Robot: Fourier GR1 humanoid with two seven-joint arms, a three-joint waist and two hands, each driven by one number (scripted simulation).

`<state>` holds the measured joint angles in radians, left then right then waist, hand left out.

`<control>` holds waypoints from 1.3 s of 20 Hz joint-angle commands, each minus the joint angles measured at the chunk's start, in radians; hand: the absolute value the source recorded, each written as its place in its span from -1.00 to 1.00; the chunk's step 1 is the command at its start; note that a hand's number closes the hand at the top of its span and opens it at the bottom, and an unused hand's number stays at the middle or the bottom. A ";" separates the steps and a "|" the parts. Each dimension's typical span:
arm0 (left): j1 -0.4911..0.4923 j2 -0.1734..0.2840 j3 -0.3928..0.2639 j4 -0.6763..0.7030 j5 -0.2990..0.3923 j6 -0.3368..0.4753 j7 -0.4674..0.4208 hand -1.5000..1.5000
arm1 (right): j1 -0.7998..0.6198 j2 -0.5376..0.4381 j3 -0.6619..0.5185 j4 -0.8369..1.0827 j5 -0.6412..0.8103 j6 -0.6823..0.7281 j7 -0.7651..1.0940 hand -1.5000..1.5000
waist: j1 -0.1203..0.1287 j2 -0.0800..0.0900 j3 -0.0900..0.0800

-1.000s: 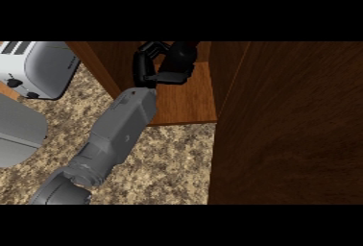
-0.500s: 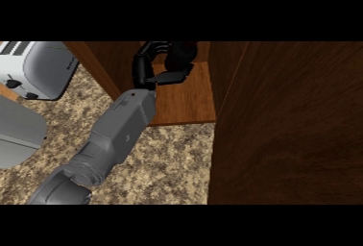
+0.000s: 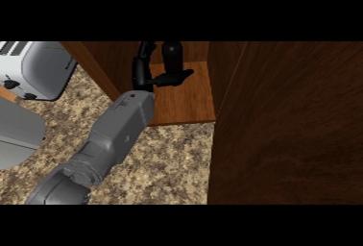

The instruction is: Pick up the wine, place it into the cabinet and close the cabinet

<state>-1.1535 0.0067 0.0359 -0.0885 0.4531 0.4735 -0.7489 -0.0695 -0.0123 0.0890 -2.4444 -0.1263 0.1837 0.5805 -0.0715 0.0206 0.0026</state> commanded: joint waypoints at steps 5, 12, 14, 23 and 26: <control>0.058 0.010 -0.004 0.021 -0.022 0.011 -0.041 -1.00 | -0.032 -0.012 -0.013 -0.036 -0.029 -0.011 0.027 -1.00 | -0.004 0.010 -0.004; 0.082 0.015 0.029 -0.007 -0.006 0.000 -0.102 -1.00 | -0.038 -0.006 0.000 -0.004 -0.032 -0.010 0.016 -1.00 | 0.002 0.010 -0.004; 0.090 0.030 0.027 -0.002 -0.013 -0.026 -0.099 -1.00 | 0.012 -0.016 -0.024 -0.023 -0.061 0.012 -0.002 -1.00 | -0.002 0.008 -0.003; 0.098 -0.002 0.023 -0.004 -0.031 -0.085 -0.135 -1.00 | -0.013 0.000 0.017 -0.063 -0.044 -0.027 0.049 -1.00 | -0.004 0.007 -0.004; 0.072 0.002 0.020 -0.001 -0.039 -0.119 -0.097 -1.00 | -0.001 0.012 0.050 -0.036 -0.021 -0.033 0.035 -1.00 | 0.003 0.005 -0.004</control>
<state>-1.1043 -0.0007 0.0456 -0.1050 0.4128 0.3812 -0.8464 -0.0808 -0.0077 0.1183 -2.4415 -0.1240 0.1661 0.5893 -0.0758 0.0231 0.0018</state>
